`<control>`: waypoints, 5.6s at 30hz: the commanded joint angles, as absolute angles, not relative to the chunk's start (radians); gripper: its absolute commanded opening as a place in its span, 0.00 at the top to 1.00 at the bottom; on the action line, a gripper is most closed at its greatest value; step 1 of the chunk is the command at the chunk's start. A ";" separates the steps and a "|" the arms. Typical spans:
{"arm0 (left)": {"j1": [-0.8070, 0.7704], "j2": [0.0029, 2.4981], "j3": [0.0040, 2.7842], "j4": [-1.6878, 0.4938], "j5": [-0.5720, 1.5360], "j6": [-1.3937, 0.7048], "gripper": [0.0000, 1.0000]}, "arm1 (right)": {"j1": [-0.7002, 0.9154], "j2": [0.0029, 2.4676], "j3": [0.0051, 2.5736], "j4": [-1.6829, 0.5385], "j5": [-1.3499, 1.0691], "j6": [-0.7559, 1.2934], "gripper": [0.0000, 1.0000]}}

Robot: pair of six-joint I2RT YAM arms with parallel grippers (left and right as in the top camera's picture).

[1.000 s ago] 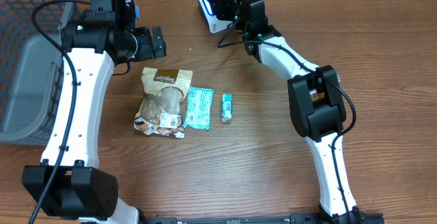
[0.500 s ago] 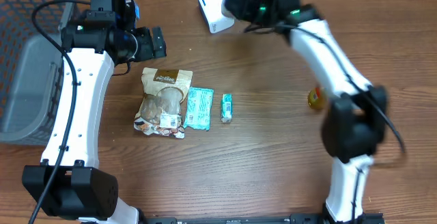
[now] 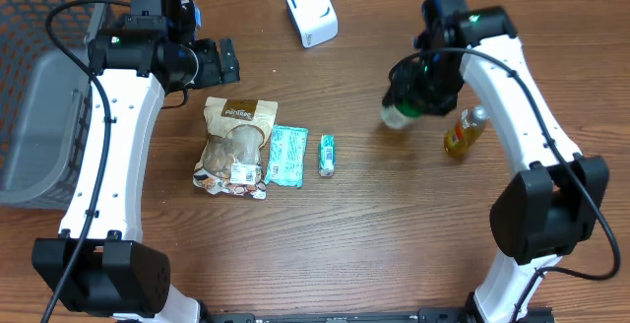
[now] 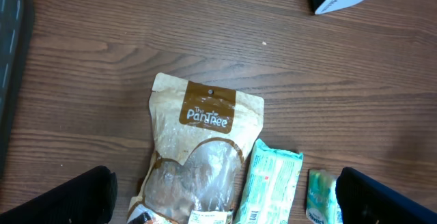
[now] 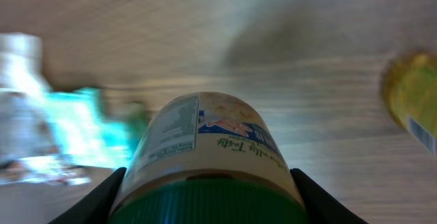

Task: Scan the item barcode
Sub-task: 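Carry the jar right and lower it beside the oil bottle, then open the right gripper and raise it off the jar, then move the right gripper over the small green pocket tissue pack, then lower the right gripper toward the small tissue pack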

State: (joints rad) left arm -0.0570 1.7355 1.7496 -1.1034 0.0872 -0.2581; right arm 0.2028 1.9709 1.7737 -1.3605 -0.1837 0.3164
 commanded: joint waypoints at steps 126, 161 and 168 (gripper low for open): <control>-0.054 1.737 1.763 -1.103 0.097 -0.247 0.00 | 0.470 1.975 1.629 -1.022 -0.072 0.366 0.00; -0.054 1.737 1.763 -1.103 0.097 -0.247 0.00 | 0.470 1.975 1.629 -1.022 -0.072 0.366 0.00; -0.054 1.737 1.763 -1.103 0.097 -0.247 0.00 | 0.470 1.975 1.629 -1.022 -0.072 0.366 0.00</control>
State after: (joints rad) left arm -0.0570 1.7355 1.7496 -1.1038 0.0872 -0.2584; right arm 0.4717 1.9747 1.6127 -1.0245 -0.0734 0.3626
